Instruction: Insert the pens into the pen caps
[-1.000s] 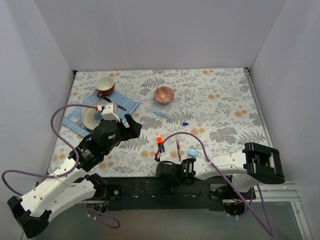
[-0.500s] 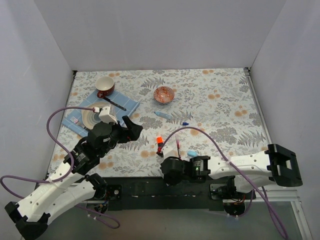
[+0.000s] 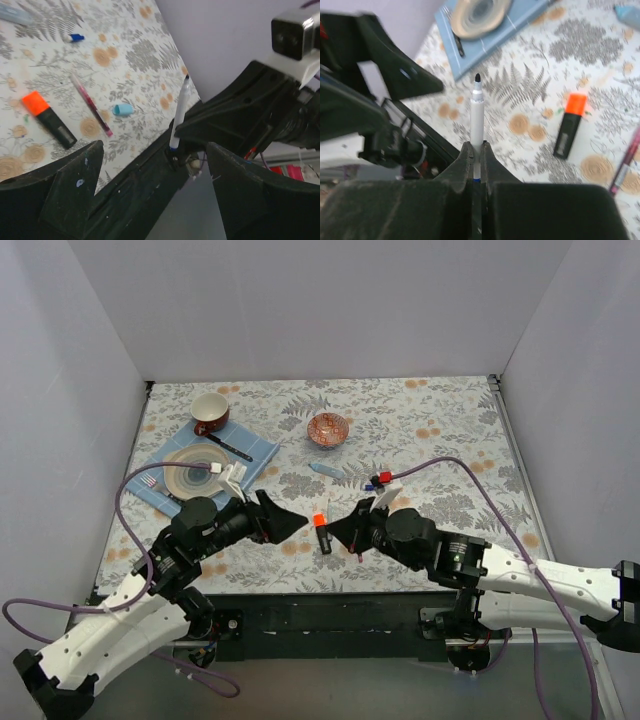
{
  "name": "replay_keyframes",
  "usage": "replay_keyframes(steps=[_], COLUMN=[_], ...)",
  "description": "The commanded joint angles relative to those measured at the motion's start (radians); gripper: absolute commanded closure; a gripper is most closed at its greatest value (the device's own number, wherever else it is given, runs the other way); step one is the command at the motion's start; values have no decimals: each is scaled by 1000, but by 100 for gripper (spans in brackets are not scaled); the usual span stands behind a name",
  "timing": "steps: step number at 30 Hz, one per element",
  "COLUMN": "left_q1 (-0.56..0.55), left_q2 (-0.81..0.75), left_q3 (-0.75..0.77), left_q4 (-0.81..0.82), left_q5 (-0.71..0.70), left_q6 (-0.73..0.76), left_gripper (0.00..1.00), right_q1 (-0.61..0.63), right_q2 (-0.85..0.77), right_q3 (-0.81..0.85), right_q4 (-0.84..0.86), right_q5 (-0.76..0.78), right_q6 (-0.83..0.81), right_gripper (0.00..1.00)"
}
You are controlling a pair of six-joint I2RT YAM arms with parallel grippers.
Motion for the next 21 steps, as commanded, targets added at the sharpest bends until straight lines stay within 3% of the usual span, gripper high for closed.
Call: replay_keyframes(steps=[1, 5, 14, 21], left_q1=[3, 3, 2, 2], left_q2=[42, 130, 234, 253], left_q3=[-60, -87, -103, -100], left_q4=[253, 390, 525, 548], left_q5=[291, 437, 467, 471], left_q6=[-37, -55, -50, -58], left_gripper=[18, 20, 35, 81], right_q1=[-4, -4, -5, -4], right_q2=[-44, -57, -53, -53], right_q3=[-39, -74, -104, -146], right_q4=[264, 371, 466, 509], right_q5=[101, 104, 50, -10], right_q6=[-23, -11, 18, 38], right_gripper=[99, 99, 99, 99])
